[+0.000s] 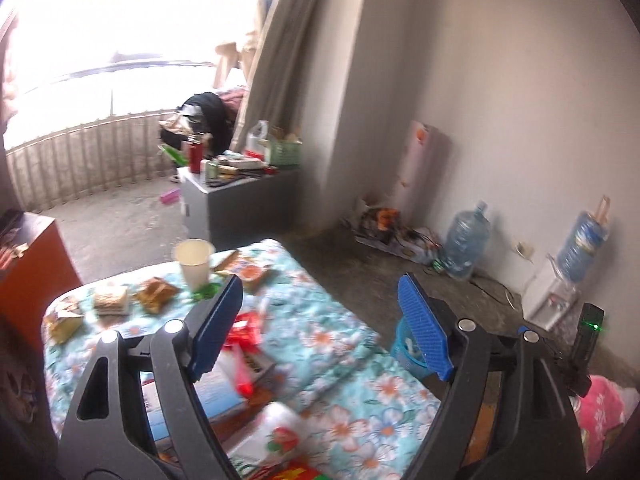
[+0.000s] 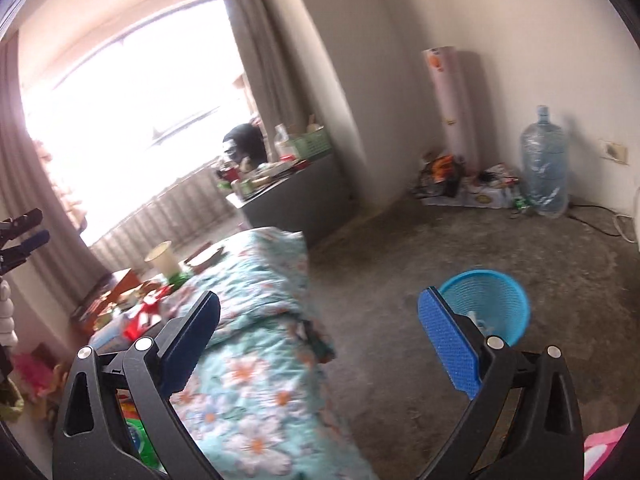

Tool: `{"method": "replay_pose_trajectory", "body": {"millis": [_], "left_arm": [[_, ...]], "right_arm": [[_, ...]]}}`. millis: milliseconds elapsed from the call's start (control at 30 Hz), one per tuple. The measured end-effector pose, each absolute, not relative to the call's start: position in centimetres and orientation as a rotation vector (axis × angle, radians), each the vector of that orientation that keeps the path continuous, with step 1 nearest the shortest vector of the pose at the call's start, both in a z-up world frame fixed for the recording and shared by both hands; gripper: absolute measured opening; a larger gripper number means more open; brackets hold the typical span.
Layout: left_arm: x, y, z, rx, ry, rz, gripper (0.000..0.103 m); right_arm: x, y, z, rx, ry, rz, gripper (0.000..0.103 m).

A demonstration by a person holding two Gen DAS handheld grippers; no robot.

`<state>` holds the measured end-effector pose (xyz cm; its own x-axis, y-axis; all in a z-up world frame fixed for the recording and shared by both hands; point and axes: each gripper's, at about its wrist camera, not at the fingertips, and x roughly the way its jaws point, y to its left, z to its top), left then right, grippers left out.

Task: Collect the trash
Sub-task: 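Move both open tools back toward the bed, then grasp the white-and-blue box with the left tool while the right tool grasps the red plastic bag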

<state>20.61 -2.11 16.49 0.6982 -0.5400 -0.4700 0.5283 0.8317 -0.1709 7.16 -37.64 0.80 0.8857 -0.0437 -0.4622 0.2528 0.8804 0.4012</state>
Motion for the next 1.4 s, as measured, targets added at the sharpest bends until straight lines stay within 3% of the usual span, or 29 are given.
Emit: {"method": "replay_pose_trajectory", "body": {"millis": [967, 1267, 1400], "left_arm": [[19.7, 14.5, 6.4, -0.169, 0.619, -0.369, 0.077], [19.4, 16.2, 4.5, -0.157, 0.608, -0.434, 0.077], [20.5, 14.4, 4.2, -0.025, 0.603, -0.61, 0.084]], "right_arm": [[19.8, -25.4, -0.1, 0.562, 0.713, 0.284, 0.096], [27.1, -23.4, -1.1, 0.663, 0.817, 0.381, 0.096], [31.3, -22.5, -2.0, 0.701, 0.87, 0.405, 0.095]]}}
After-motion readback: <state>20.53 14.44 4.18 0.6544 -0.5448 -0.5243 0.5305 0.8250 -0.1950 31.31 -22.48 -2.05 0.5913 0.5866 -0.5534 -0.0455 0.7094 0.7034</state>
